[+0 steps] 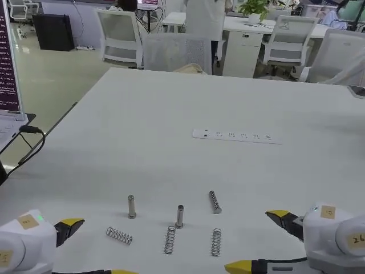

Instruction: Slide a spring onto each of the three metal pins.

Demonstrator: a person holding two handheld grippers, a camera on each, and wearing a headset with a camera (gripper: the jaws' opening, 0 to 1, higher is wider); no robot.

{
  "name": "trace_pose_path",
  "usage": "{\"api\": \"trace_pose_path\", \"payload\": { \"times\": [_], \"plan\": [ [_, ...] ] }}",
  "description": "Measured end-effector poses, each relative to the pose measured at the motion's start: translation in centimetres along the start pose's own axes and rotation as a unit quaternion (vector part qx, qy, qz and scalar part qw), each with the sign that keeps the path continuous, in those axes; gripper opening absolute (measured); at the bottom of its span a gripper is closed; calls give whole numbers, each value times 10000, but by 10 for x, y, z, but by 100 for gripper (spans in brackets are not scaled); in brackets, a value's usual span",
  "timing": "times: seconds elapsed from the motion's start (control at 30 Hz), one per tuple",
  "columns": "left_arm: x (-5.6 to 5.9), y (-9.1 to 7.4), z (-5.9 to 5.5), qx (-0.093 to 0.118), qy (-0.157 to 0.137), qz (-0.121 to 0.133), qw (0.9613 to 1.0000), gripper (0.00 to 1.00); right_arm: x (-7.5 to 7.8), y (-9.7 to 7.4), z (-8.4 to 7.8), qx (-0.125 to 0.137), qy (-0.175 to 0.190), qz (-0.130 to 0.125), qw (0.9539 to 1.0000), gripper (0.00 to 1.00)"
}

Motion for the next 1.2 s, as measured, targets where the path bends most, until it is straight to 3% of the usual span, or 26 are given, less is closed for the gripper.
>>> {"api": "trace_pose_path", "payload": {
  "times": [1.2],
  "plan": [
    [5,1,-2,98,-28,-37,9999,94,4,1,-1,-185,20,-50,9998,85]
  ]
}}
Point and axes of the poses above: the centre of the closed fingertips' face, and the gripper's own axes: y roughly forward along the fingers, x roughly to its right, z roughly out of its top, the point moved 9 cm from there along -y, roughly backward along the fingers, and after that the axes turned 9 degrees about -z, right-handed, at the moved point
